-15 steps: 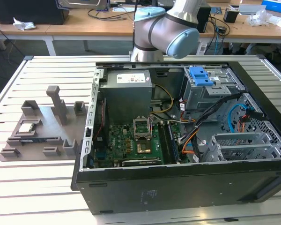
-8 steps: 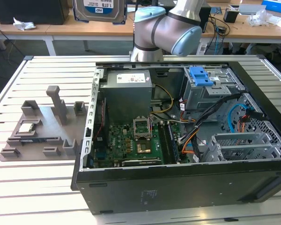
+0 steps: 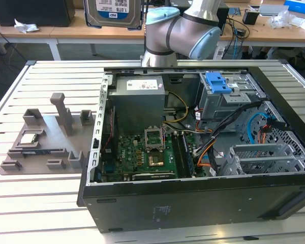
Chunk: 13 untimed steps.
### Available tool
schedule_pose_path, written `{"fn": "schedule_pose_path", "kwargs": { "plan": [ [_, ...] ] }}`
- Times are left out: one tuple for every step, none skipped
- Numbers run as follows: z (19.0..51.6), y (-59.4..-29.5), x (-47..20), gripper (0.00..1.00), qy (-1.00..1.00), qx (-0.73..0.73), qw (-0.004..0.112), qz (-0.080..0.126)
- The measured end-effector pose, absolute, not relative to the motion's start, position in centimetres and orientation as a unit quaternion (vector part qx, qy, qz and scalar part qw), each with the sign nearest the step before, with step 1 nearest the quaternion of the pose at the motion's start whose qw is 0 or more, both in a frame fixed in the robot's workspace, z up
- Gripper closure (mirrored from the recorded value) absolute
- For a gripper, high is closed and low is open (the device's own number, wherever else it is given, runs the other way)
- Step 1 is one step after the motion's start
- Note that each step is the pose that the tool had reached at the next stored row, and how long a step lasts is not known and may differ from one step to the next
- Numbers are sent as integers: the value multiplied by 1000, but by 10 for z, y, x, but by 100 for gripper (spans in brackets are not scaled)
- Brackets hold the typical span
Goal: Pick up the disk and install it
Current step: 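Pick up the disk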
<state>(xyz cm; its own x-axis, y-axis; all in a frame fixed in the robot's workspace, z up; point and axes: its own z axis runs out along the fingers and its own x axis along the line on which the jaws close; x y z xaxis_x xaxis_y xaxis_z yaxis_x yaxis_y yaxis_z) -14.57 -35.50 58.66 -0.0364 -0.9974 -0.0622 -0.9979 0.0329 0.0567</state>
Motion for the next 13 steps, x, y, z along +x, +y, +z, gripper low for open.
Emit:
{"fn": "schedule_pose_path", "kwargs": {
  "plan": [
    [586,-357,-144,63,719,-694,3,42],
    [585,-359,-141,63,719,-694,3,42],
    [584,-361,-139,63,719,-694,3,42],
    [583,-364,-136,63,719,-694,3,42],
    [582,-368,-131,63,719,-694,2,42],
    [580,-371,-128,63,719,-694,2,42],
    [578,-373,-126,63,719,-694,3,42],
    [575,-377,-121,63,719,-694,3,42],
    [573,-379,-118,63,719,-694,3,42],
    [571,-379,-115,63,719,-694,3,42],
    [568,-380,-111,63,719,-694,3,42],
    [566,-381,-109,63,719,-694,2,42],
    [564,-381,-107,63,719,-694,3,42]
  ]
}}
